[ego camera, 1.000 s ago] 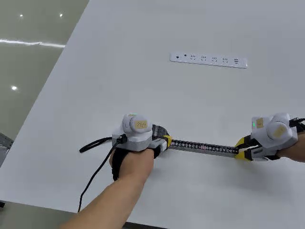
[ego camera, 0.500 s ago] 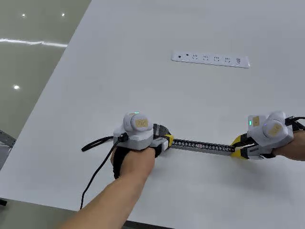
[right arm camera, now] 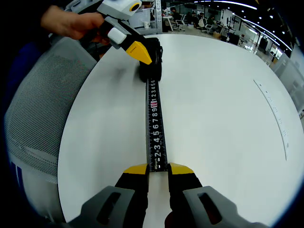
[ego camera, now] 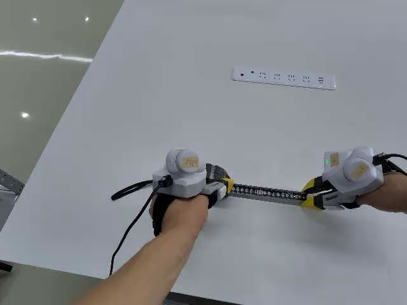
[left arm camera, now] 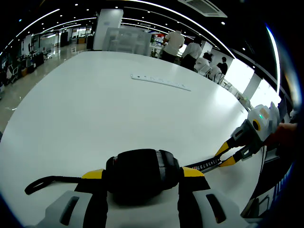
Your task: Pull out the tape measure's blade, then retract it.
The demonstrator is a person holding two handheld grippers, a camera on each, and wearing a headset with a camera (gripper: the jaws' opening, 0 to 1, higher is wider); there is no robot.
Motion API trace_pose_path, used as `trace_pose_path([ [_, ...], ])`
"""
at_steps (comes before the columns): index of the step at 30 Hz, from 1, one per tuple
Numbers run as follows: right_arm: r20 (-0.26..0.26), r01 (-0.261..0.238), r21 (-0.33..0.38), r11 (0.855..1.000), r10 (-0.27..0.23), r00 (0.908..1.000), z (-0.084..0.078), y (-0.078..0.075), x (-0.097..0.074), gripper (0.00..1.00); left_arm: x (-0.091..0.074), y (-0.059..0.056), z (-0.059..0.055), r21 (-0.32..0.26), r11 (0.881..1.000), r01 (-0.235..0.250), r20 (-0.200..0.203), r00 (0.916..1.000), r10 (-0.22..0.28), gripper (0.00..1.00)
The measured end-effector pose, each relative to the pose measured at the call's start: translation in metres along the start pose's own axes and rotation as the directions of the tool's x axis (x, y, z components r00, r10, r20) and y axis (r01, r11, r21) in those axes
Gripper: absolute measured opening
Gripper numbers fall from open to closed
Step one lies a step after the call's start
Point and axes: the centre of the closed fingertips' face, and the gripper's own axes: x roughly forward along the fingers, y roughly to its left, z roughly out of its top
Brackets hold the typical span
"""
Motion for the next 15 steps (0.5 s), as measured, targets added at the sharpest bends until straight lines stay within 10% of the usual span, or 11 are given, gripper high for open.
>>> trace_pose_path([
  [15, 0.023, -0.003, -0.005, 1.0, 0.003, 0.9997, 0.018, 0.001, 0.009, 0.12, 0.001, 0.0, 0.0, -0.002, 1.0, 0.003, -0.001, 1.0, -0.003, 0.56],
])
